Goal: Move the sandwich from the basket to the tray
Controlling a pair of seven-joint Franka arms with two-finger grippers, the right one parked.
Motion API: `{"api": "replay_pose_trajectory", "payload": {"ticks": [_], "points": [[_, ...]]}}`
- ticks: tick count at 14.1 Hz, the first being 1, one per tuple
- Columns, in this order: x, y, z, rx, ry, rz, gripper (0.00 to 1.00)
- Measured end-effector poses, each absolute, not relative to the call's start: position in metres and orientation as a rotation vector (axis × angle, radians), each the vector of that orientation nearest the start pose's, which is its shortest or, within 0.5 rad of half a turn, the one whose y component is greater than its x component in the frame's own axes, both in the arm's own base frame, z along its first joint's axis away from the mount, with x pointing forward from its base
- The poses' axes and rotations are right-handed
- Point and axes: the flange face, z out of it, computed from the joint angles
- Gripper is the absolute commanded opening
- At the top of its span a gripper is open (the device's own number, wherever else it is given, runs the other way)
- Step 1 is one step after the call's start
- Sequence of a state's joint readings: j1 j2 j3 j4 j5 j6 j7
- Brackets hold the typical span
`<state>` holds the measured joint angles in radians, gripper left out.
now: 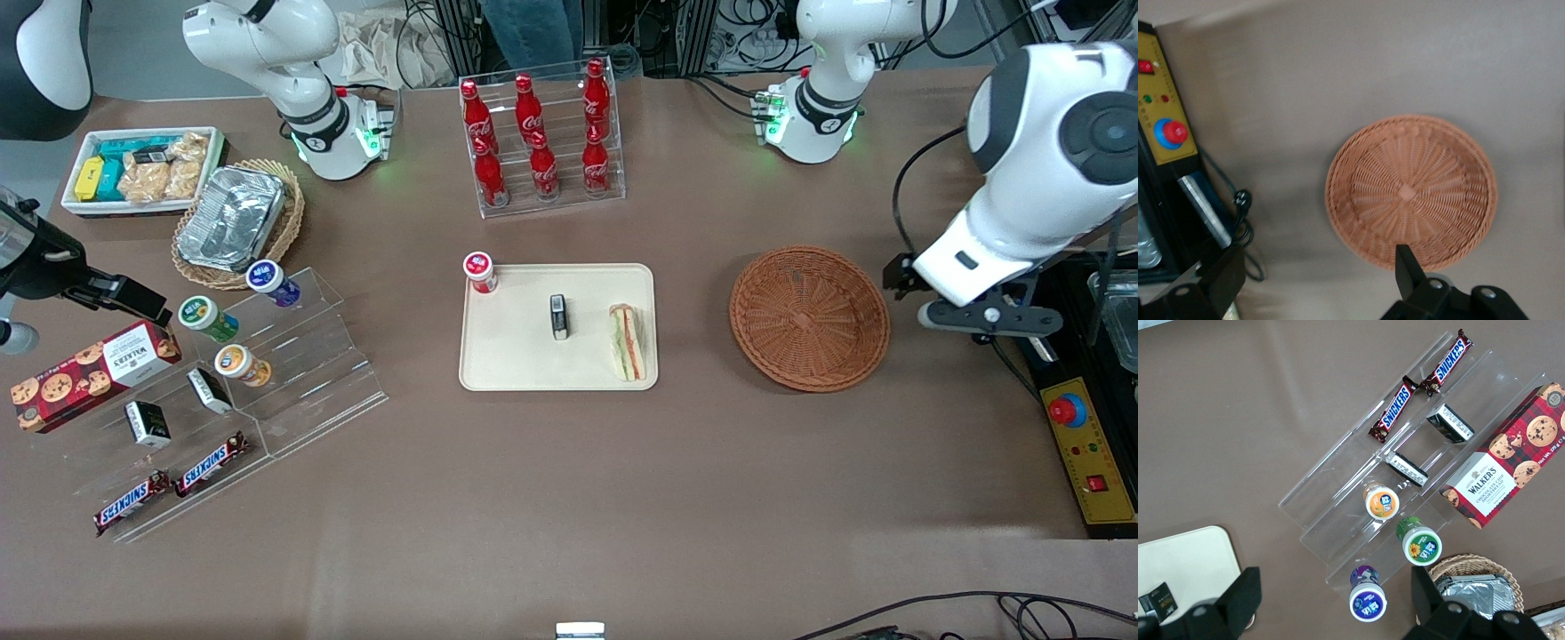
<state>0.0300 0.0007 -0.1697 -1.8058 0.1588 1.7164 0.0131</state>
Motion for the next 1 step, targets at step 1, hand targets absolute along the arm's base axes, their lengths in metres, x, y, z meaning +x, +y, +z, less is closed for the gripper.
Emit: {"api": "replay_pose_trajectory", "payload": {"ticks": [1], "points": [[0.549,-0.0538,0.5322,-2.983,0.255,0.116,1.0]]}}
